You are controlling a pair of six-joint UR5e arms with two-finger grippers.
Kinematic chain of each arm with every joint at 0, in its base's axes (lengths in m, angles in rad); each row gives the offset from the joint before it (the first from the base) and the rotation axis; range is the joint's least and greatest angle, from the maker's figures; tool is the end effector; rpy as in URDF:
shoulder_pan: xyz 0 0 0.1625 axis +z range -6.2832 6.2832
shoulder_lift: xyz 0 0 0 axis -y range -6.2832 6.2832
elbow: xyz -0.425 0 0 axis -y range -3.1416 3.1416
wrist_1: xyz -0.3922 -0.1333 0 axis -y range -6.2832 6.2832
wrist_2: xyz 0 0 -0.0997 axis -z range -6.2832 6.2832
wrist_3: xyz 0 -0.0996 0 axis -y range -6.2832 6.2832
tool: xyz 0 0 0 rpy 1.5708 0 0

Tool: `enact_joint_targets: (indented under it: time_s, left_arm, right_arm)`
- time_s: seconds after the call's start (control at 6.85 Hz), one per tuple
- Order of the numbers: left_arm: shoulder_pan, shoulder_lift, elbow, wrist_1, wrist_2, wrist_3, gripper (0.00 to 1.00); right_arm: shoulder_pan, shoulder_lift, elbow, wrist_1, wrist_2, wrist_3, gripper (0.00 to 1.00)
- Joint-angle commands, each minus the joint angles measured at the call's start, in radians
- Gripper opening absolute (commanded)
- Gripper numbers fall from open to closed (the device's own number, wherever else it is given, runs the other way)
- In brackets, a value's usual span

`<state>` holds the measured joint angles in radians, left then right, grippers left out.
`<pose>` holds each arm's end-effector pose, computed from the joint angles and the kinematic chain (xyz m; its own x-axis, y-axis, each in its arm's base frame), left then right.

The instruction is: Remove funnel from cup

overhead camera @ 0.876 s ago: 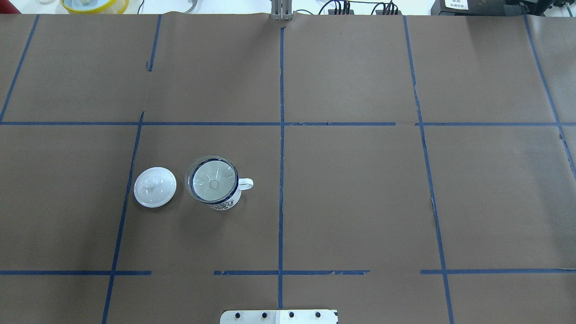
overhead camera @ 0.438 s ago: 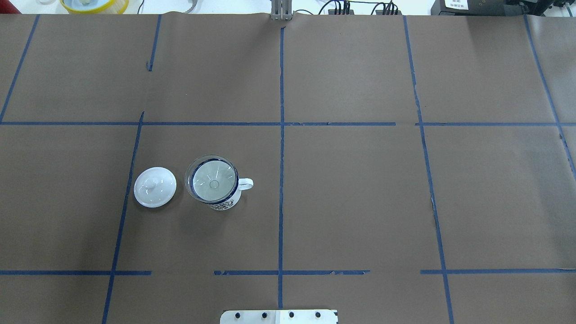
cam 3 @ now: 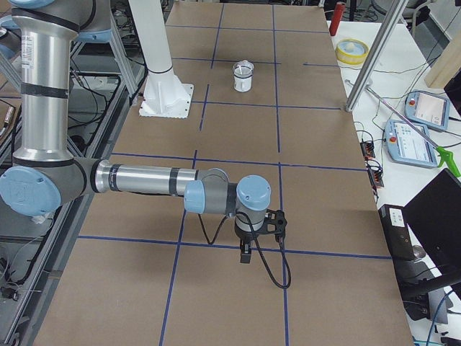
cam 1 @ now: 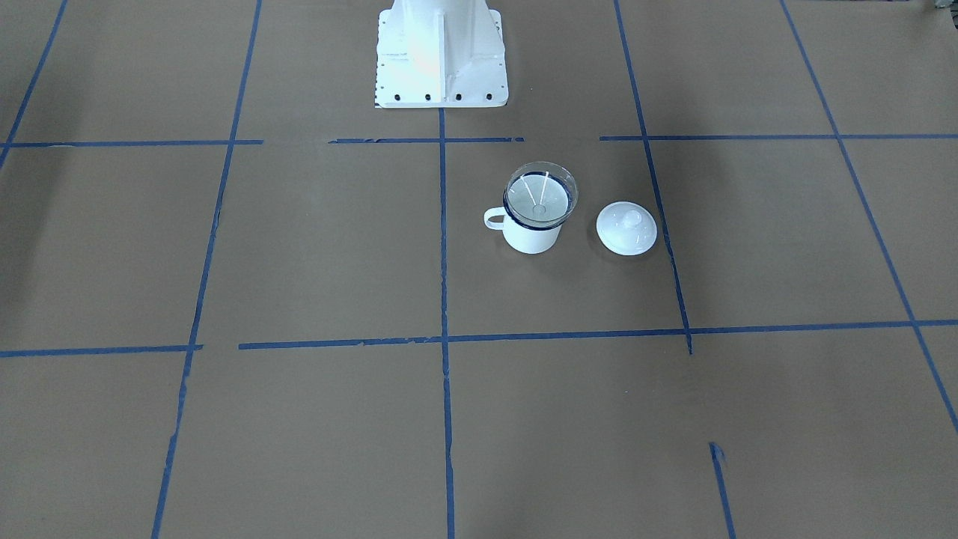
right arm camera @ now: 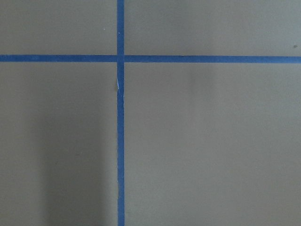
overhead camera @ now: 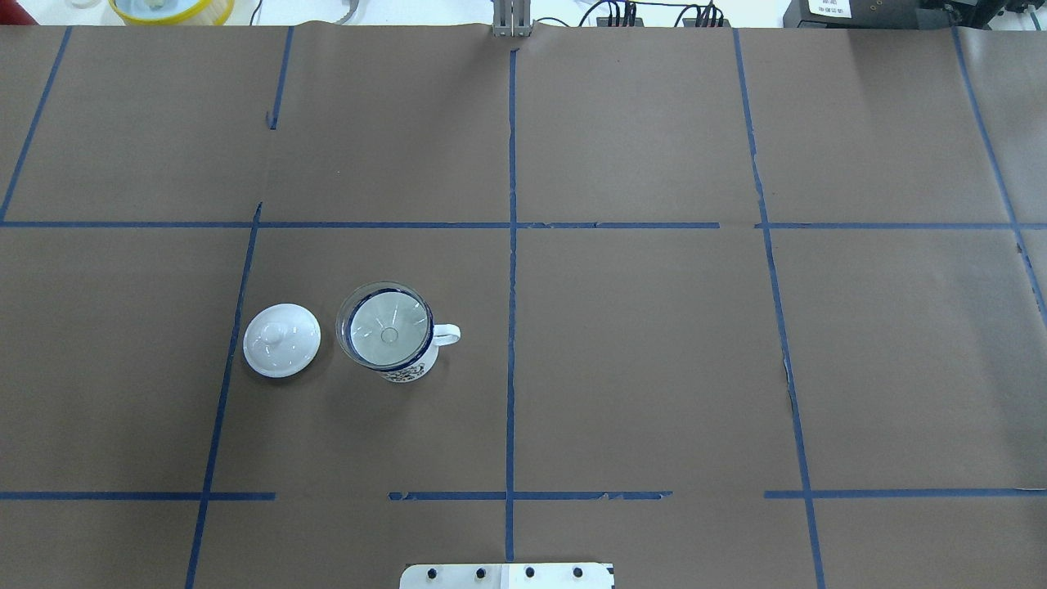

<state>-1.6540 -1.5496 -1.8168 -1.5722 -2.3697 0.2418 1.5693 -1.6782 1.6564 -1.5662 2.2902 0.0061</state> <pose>-0.1021 -0.4792 0.5453 0.7072 0.3318 -0.6243 -0.0910 0.9184 0.3850 0.0670 -0.4450 0.6702 0.7522 0.0163 0.6587 -0.0031 0.9998 -0.0212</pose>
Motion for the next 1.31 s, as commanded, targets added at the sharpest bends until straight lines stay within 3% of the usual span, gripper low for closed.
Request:
enact_joint_targets:
  time_s: [0.0,0.15,0.29,0.44,0.88,1.02,1.17]
  left_arm:
    - [0.000,-0.067,0.019,-0.231,-0.026,-0.106,1.00]
    - [0.003,-0.072,0.001,-0.305,-0.072,-0.366,1.00]
    - [0.104,-0.070,-0.016,-0.457,-0.072,-0.447,1.00]
    - [0.252,-0.079,-0.031,-0.482,-0.078,-0.598,1.00]
    - [0.602,-0.298,-0.041,-0.461,-0.019,-1.272,1.00]
    - [0.732,-0.445,-0.041,-0.277,0.116,-1.377,1.00]
    - [0.831,-0.660,-0.041,0.078,0.236,-1.410,1.00]
  right_arm:
    - [0.000,0.000,0.000,0.000,0.000,0.000,1.00]
    - [0.000,0.000,0.000,0.000,0.000,0.000,1.00]
    - [0.000,0.000,0.000,0.000,0.000,0.000,1.00]
    - [0.000,0.000,0.000,0.000,0.000,0.000,1.00]
    - [0.000,0.000,0.000,0.000,0.000,0.000,1.00]
    - [0.000,0.000,0.000,0.000,0.000,0.000,1.00]
    - [0.000,0.000,0.000,0.000,0.000,0.000,1.00]
